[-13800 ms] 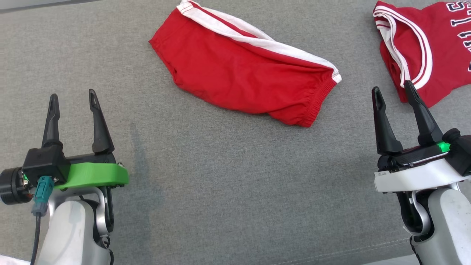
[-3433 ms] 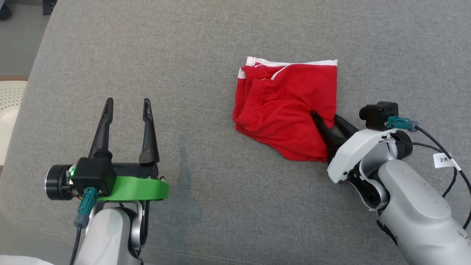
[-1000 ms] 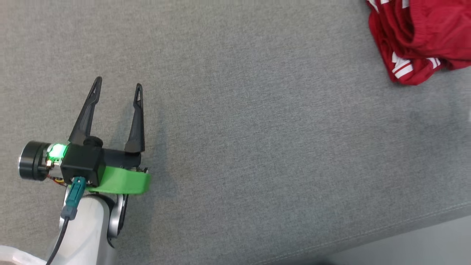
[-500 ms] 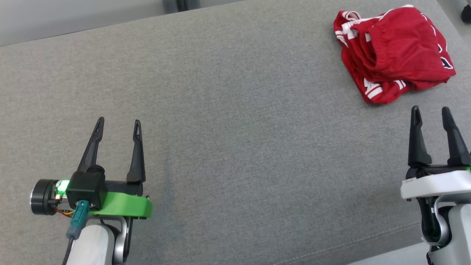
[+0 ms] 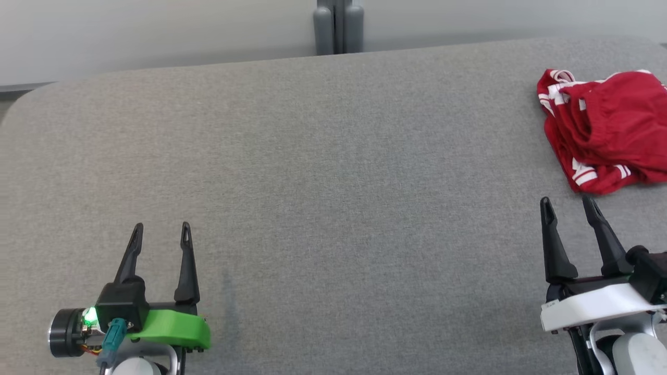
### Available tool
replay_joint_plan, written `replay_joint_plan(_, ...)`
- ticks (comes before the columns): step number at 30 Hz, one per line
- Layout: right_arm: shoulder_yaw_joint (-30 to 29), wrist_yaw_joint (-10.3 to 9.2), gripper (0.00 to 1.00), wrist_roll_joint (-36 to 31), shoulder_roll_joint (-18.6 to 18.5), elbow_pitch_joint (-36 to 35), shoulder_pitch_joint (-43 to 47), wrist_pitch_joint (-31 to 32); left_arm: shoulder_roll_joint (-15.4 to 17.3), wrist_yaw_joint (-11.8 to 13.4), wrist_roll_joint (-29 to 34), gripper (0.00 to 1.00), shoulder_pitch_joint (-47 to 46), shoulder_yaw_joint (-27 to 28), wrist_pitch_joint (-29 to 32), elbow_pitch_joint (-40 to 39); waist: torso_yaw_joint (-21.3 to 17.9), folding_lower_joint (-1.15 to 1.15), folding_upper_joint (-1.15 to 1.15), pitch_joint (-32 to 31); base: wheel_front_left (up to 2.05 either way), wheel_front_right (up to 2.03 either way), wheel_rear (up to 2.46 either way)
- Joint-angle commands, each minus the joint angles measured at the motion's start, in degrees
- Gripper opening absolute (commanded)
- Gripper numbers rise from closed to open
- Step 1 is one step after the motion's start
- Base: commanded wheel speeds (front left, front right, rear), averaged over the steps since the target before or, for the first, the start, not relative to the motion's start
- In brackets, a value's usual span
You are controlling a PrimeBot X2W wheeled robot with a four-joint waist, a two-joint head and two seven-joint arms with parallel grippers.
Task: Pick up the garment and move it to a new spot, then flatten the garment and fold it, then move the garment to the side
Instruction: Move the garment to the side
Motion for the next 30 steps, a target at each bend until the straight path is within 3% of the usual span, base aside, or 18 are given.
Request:
replay_joint_plan(1,-0.04,-0.10,1.00,-0.46,0.25,-0.83,1.57,0.52,0.05,-0.25,-0.27,1.00,1.31,0.02,-0.31,0.24,3.53,0.00,0.00,-3.70,0.00,0.00,0.00)
replay_joint_plan(15,-0.19,-0.10,1.00,-2.41,1.70,-4.94,8.95,4.18,0.25,-0.79,-1.30,1.00,5.01,-0.37,-0.43,3.14,2.43,0.00,0.00,-8.31,0.00,0.00,0.00)
replay_joint_plan(30,-0.26,-0.10,1.00,-2.58,1.45,-5.58,9.46,4.40,0.89,-1.40,-1.69,1.00,4.61,-1.07,-0.47,4.39,1.97,0.00,0.00,-8.67,0.00,0.00,0.00)
